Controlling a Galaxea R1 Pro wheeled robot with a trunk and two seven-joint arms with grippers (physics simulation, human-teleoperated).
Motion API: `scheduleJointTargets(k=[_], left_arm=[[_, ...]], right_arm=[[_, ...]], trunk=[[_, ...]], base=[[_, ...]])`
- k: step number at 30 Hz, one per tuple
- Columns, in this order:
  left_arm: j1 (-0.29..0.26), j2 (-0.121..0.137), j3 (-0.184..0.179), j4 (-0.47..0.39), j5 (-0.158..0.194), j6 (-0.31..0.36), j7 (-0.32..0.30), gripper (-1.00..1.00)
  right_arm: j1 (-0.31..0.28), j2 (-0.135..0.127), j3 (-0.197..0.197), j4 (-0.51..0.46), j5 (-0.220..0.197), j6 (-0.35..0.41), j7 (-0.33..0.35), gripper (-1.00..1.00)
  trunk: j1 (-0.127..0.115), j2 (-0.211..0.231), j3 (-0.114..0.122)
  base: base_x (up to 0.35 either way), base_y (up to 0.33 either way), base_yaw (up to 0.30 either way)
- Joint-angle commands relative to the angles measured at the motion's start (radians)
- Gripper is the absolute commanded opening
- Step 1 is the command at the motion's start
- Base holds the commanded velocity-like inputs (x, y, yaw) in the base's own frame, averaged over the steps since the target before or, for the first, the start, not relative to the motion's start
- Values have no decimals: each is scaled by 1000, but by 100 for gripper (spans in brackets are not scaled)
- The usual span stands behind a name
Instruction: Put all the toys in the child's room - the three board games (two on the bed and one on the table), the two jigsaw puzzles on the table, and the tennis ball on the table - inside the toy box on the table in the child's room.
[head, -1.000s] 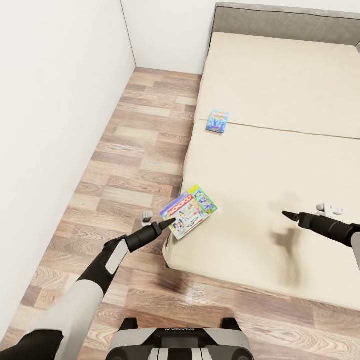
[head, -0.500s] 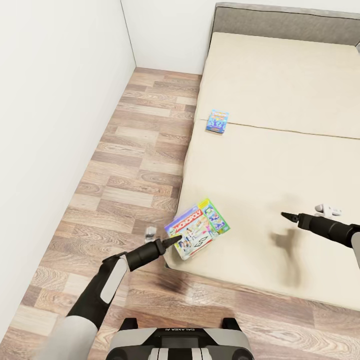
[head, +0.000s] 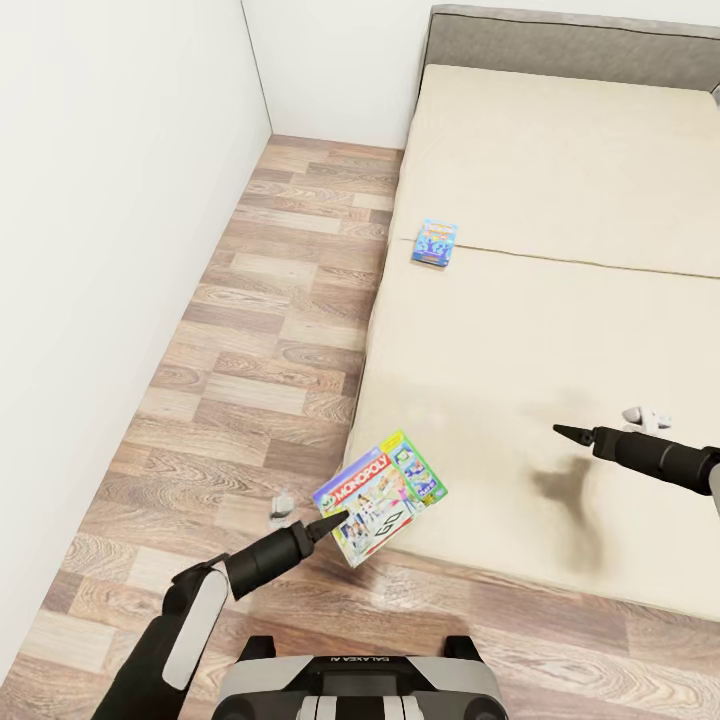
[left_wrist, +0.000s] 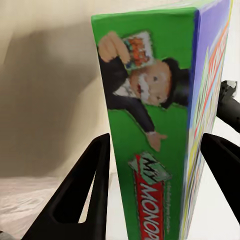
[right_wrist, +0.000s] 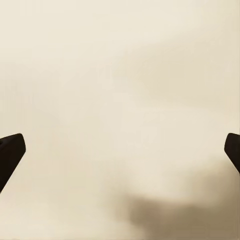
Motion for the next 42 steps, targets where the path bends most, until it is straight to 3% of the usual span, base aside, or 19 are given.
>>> scheduleJointTargets(k=[1, 7, 16, 23, 27, 35, 42], left_arm=[[18, 1, 8, -23, 4, 13, 3, -100], [94, 3, 54, -128, 5, 51, 21, -100], [152, 0, 104, -244, 5, 122, 38, -100], [182, -3, 138, -298, 11, 147, 44, -100], [212, -6, 155, -351, 40, 158, 46, -100], [235, -7, 167, -381, 97, 164, 46, -100], [240, -7, 169, -388, 112, 164, 46, -100]], right_arm=[[-1, 0, -1, -3, 2, 8, 11, 100], [2, 1, 0, -39, 1, 42, 26, 100], [24, 5, 0, -107, 1, 100, 32, 100], [46, 9, 0, -151, 0, 100, 34, 100], [62, 12, 1, -178, 0, 100, 35, 100], [89, 14, 7, -210, -1, 100, 36, 100], [97, 14, 9, -218, -1, 100, 36, 100]], trunk=[[0, 0, 0], [0, 0, 0], [0, 0, 3], [-27, 49, 31], [-42, 77, 48], [-73, 133, 82], [-100, 182, 112]], base=[[0, 0, 0], [0, 0, -1], [0, 0, -60], [0, 0, -155], [0, 0, -183], [0, 0, -193], [0, 0, -198]])
